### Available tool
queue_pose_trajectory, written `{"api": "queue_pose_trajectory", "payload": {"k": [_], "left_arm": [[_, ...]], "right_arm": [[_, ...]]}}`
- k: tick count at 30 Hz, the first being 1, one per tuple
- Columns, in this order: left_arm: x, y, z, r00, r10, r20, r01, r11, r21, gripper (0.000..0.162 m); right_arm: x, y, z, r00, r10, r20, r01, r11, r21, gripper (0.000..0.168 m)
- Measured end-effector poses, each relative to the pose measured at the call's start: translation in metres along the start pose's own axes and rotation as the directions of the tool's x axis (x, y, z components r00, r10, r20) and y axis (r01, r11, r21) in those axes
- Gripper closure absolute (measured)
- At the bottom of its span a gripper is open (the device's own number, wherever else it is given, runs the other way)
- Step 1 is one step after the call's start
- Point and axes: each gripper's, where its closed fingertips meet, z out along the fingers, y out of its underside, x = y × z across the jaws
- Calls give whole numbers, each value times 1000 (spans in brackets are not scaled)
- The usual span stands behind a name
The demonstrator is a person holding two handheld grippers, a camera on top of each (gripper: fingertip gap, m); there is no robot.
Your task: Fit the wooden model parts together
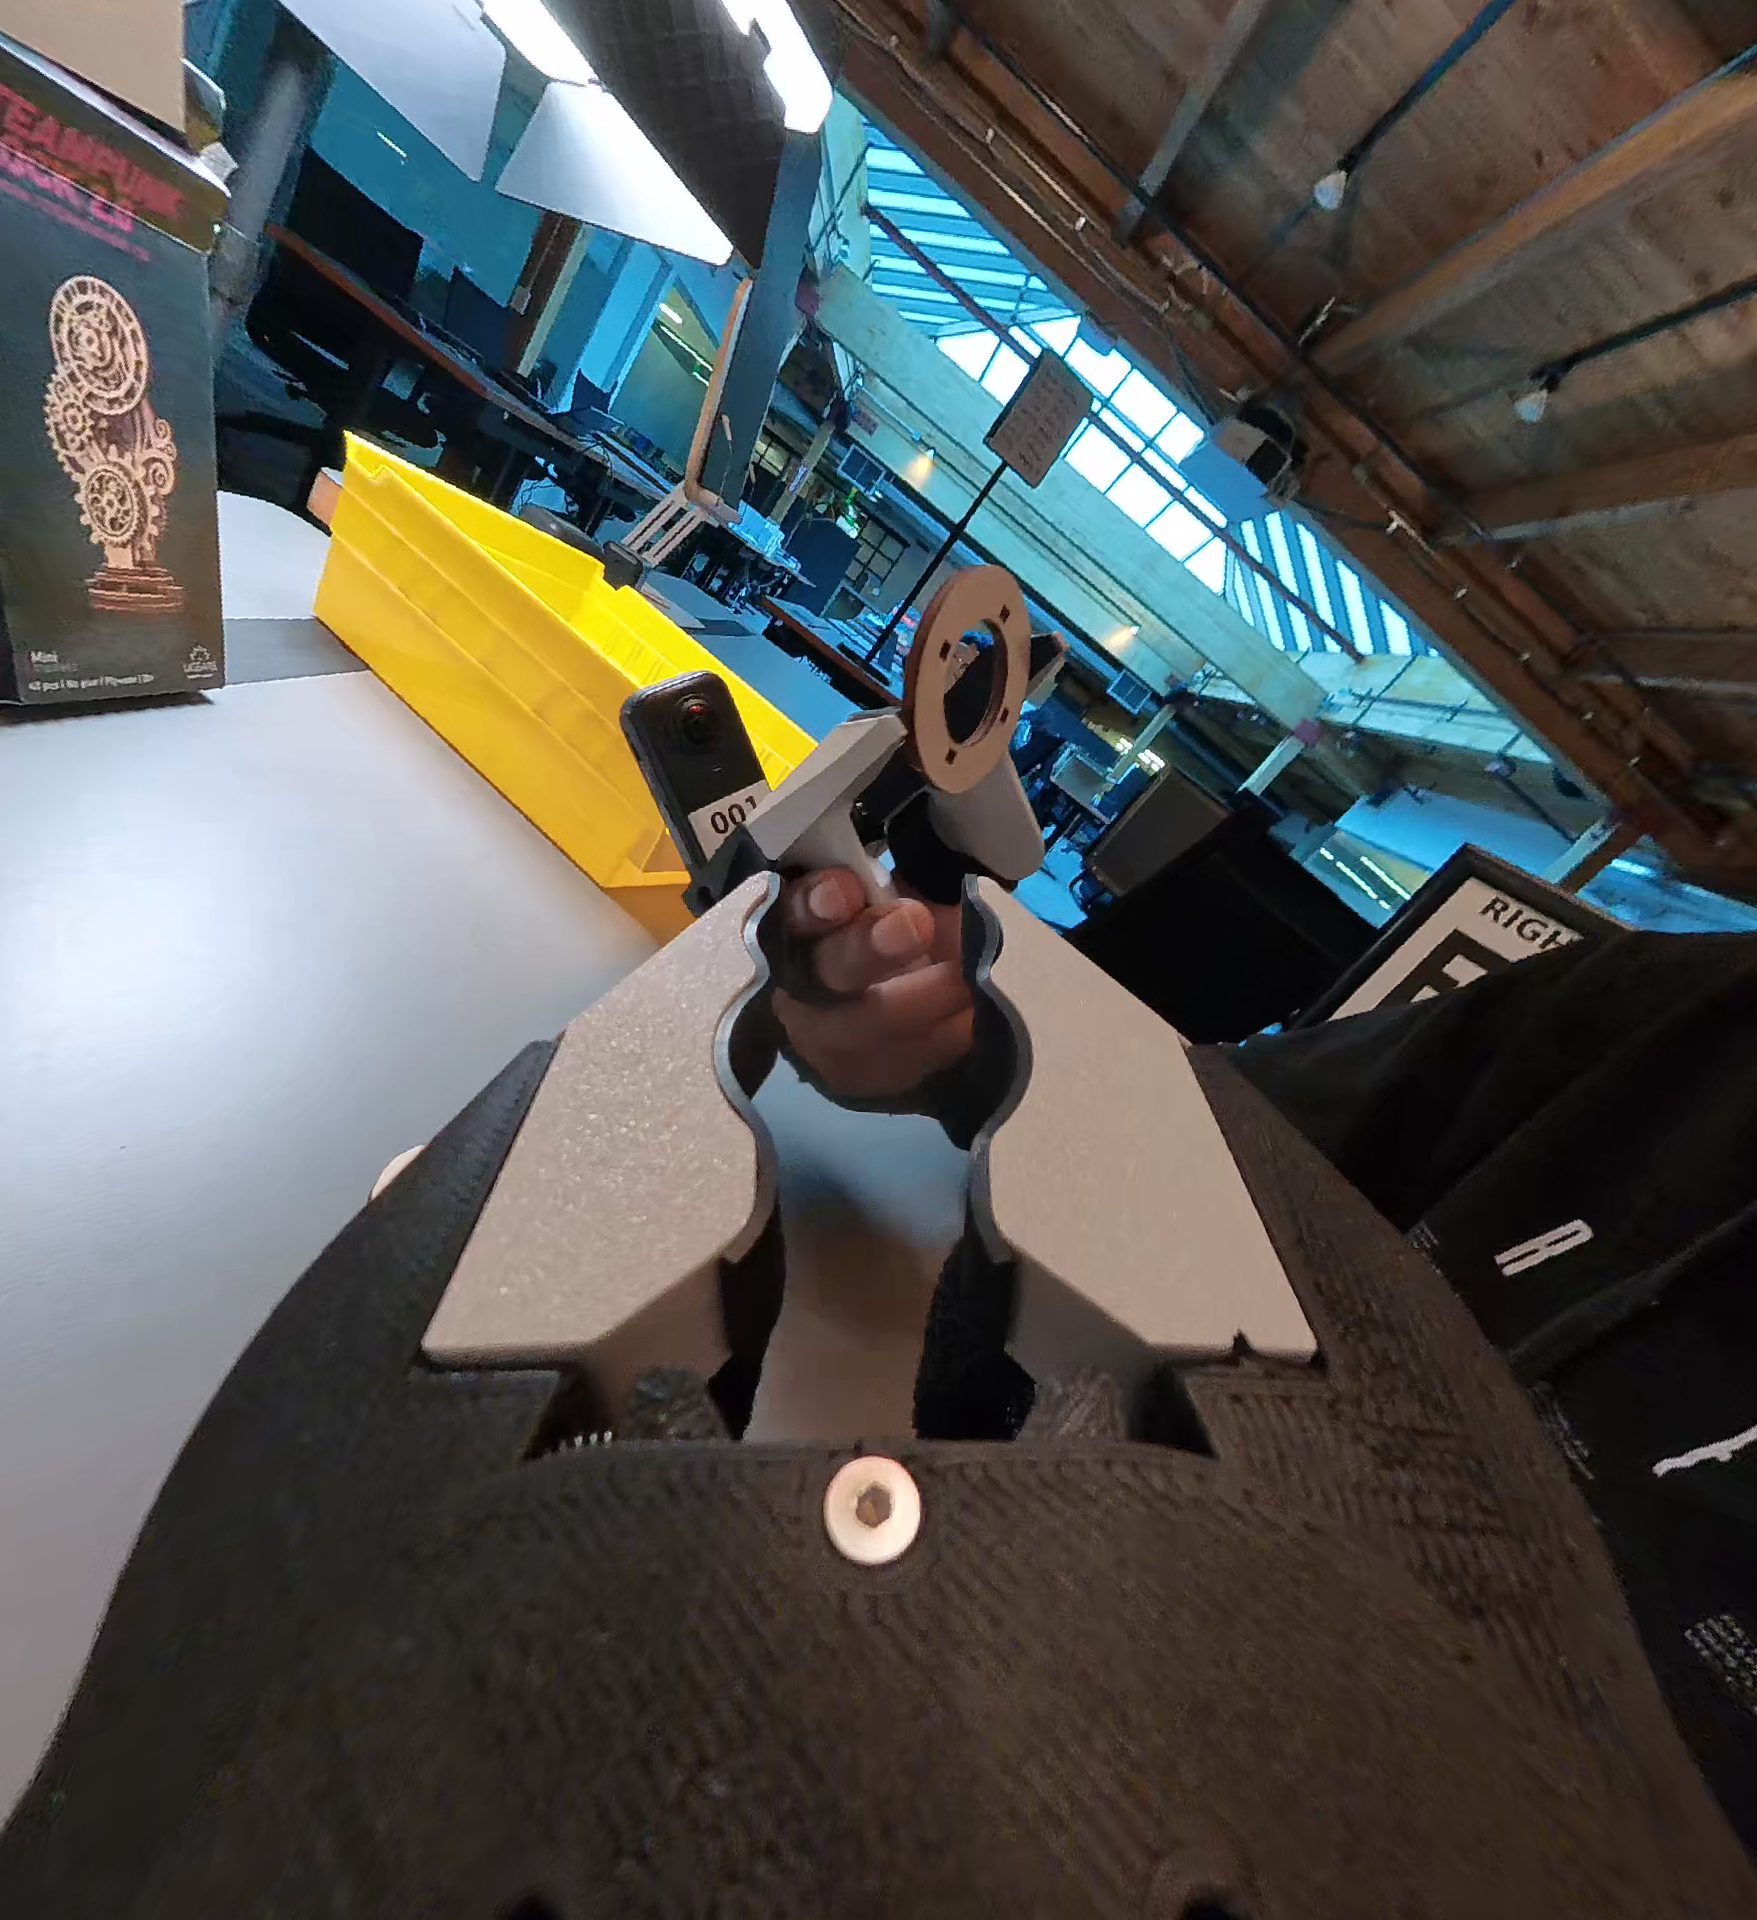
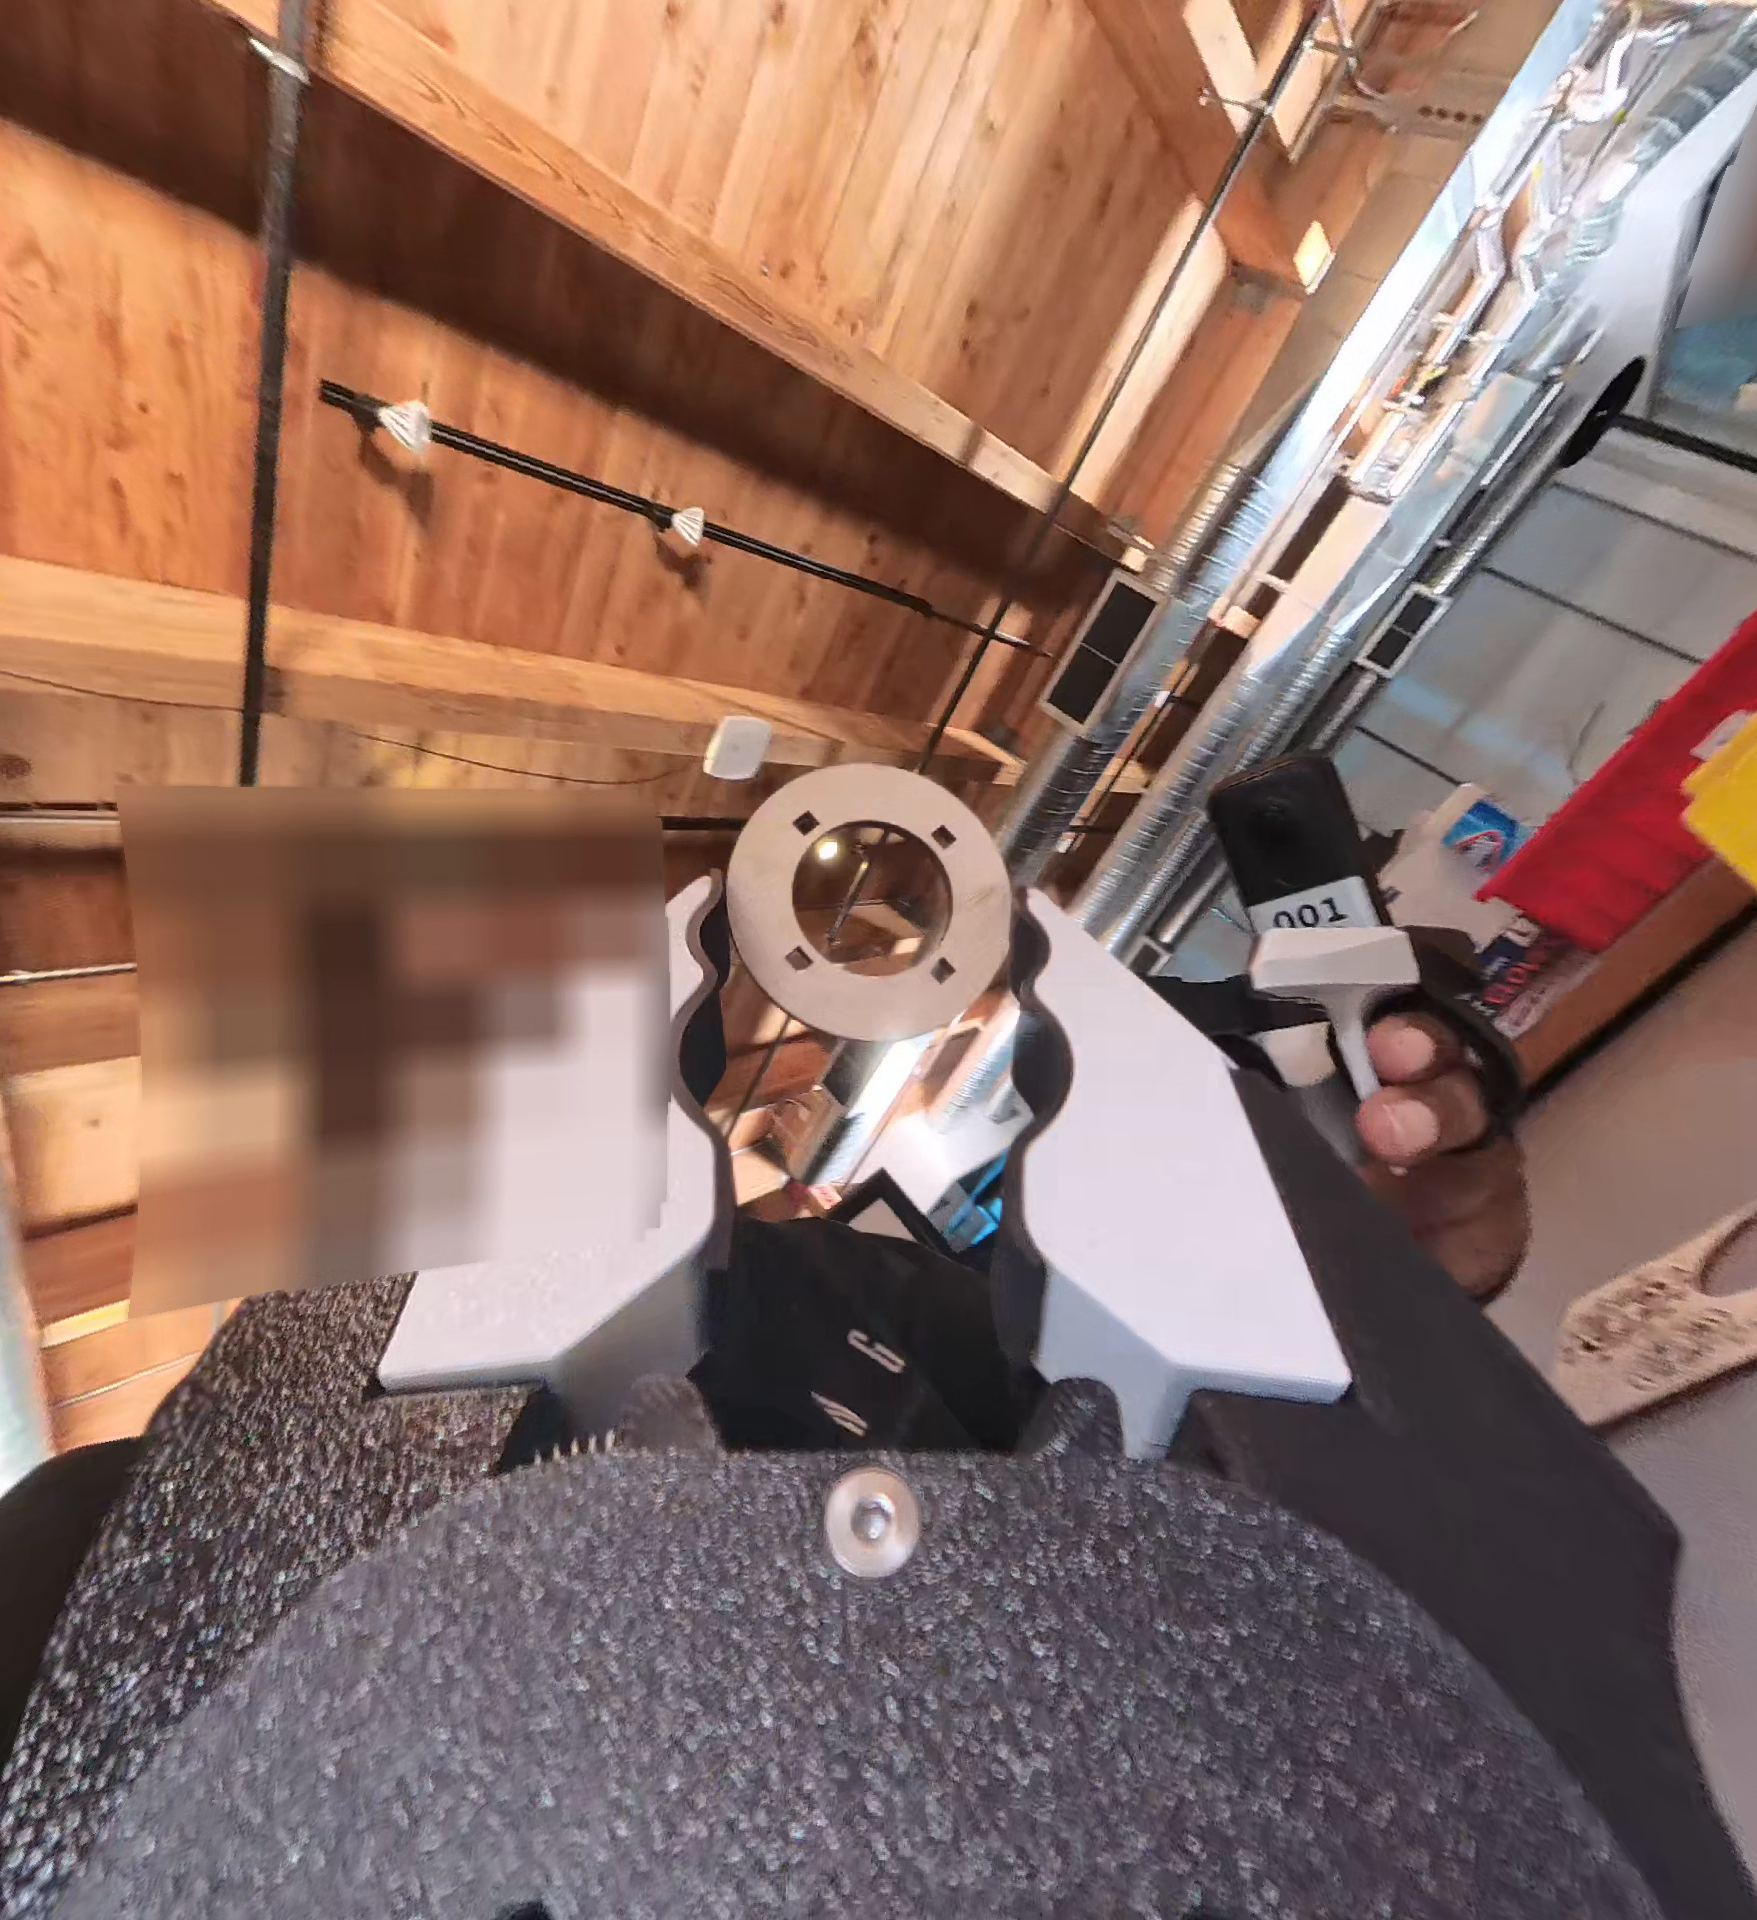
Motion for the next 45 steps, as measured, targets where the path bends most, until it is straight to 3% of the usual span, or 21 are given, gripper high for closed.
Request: {"api": "queue_pose_trajectory", "payload": {"k": [1, 10, 13, 15, 16, 18, 19, 25, 29, 32, 36, 40, 45], "left_arm": [[1, 0, 1, 1000, 14, 1, -14, 1000, -5, 130], [5, -2, 0, 999, 52, -3, -52, 999, -1, 131], [-3, -2, -2, 997, 58, 40, -58, 998, -13, 133], [-26, -3, -11, 982, 61, 177, -55, 998, -34, 139], [-40, -5, -18, 966, 56, 253, -48, 998, -39, 139], [-62, -5, -33, 928, 53, 369, -34, 998, -59, 139], [-71, -3, -39, 910, 56, 411, -26, 997, -79, 139], [-91, 12, -45, 874, 47, 484, 19, 991, -132, 139], [-98, 26, -44, 859, 89, 504, 20, 978, -207, 139], [-103, 31, -46, 838, 142, 527, -4, 967, -255, 139], [-108, 20, -57, 787, 214, 578, -65, 961, -267, 138], [-108, -10, -80, 699, 303, 648, -139, 946, -292, 135], [-103, -10, -114, 588, 454, 669, -54, 848, -528, 115]], "right_arm": [[-1, 3, 3, 1000, 9, 12, -9, 1000, -1, 116], [-7, 18, 16, 998, 38, 58, -35, 998, -49, 117], [13, 32, 12, 991, -93, -92, 74, 978, -195, 114], [45, 48, -4, 888, -368, -276, 225, 871, -436, 112], [66, 56, -20, 777, -528, -344, 254, 762, -596, 117], [96, 63, -52, 523, -791, -318, 228, 489, -842, 116], [103, 68, -60, 457, -849, -264, 196, 385, -902, 116], [136, 94, -89, 331, -936, -122, 10, 133, -991, 116], [146, 96, -105, 282, -958, -55, -65, 38, -997, 116], [149, 95, -113, 259, -966, -23, -101, -3, -995, 116], [147, 89, -108, 241, -970, -34, -72, 17, -997, 110], [131, 71, -80, 221, -969, -114, 70, 132, -989, 102], [108, 39, -52, 207, -949, -239, 254, 288, -923, 107]]}}
